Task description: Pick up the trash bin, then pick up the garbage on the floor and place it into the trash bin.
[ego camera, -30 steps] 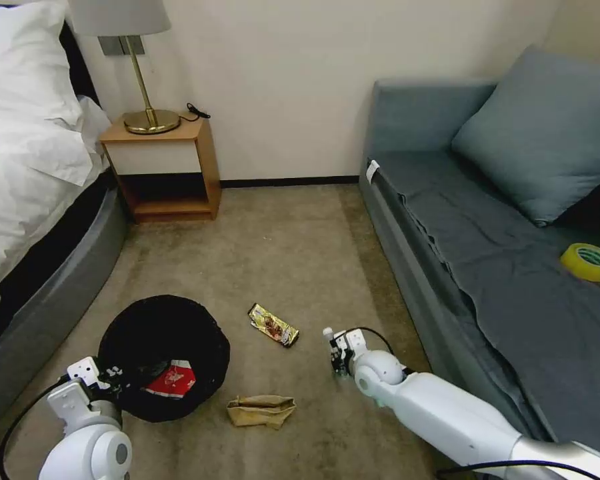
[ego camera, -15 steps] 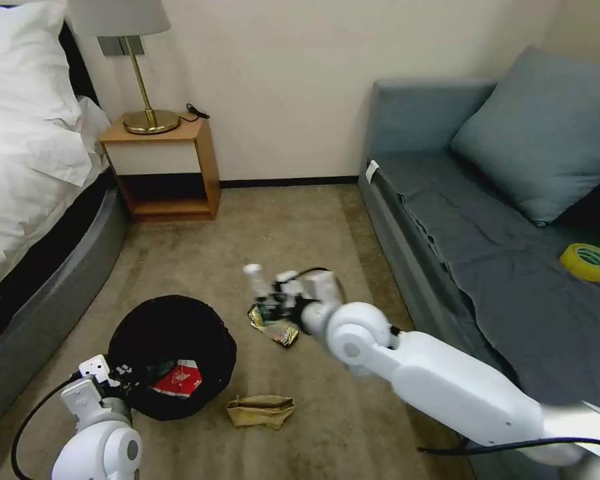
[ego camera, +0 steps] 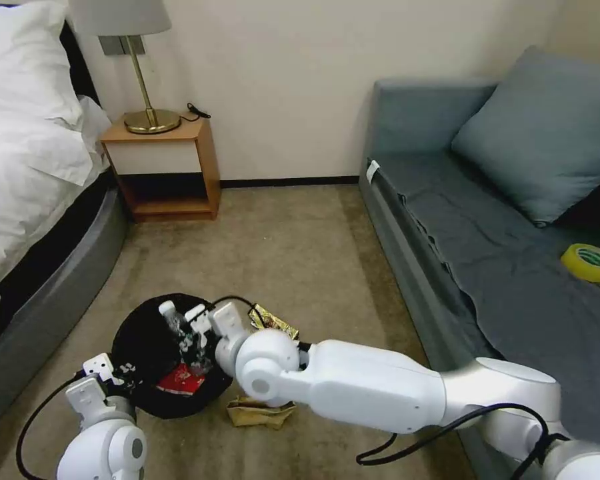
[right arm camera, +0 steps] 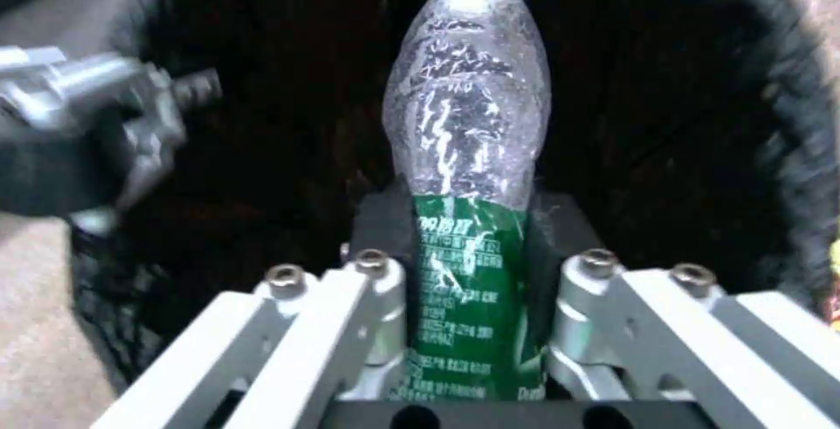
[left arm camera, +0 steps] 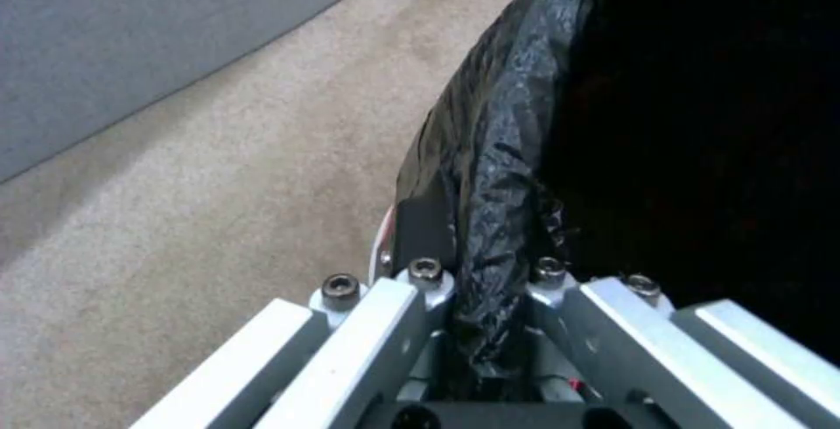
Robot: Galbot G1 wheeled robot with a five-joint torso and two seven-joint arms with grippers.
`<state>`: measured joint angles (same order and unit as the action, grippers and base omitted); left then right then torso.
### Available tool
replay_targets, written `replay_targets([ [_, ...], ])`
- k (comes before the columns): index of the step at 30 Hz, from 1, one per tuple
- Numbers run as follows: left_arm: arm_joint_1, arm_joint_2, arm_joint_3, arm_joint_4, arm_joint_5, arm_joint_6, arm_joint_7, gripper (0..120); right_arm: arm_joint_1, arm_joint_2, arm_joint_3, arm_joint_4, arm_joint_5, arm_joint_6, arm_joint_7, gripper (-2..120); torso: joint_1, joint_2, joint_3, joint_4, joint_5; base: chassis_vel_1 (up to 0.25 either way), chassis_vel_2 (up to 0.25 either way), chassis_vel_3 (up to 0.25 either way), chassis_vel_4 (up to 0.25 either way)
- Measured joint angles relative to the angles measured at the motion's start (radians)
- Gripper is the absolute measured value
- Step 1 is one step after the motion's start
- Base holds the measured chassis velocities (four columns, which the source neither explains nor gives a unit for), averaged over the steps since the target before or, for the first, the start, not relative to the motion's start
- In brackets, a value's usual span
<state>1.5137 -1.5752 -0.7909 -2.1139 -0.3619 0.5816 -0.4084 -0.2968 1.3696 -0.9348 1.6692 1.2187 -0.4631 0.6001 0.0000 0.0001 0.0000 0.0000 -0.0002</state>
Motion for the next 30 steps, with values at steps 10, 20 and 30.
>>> replay_targets([
  [10,0.000,-0.003,0.001,0.000,0.001,0.000,0.002,2,-0.013,0.014,0.006,-0.007,-0.044,0.030,-0.025,57,0.000,0.000,0.000,0.0000,0.0001,0.000,0.000,0.000,0.000],
  [20,0.000,-0.003,0.001,0.000,0.001,-0.001,0.004,2,-0.013,-0.004,0.047,0.025,-0.096,0.052,-0.052,95,0.000,0.000,0.000,0.0001,0.0002,0.000,0.000,0.000,0.000],
  [30,-0.003,0.005,-0.008,0.000,-0.008,-0.002,0.006,2,0.090,-0.118,0.177,-0.007,-0.399,0.099,-0.264,100,0.000,0.000,0.000,0.0002,0.0003,0.000,0.000,0.000,0.000],
])
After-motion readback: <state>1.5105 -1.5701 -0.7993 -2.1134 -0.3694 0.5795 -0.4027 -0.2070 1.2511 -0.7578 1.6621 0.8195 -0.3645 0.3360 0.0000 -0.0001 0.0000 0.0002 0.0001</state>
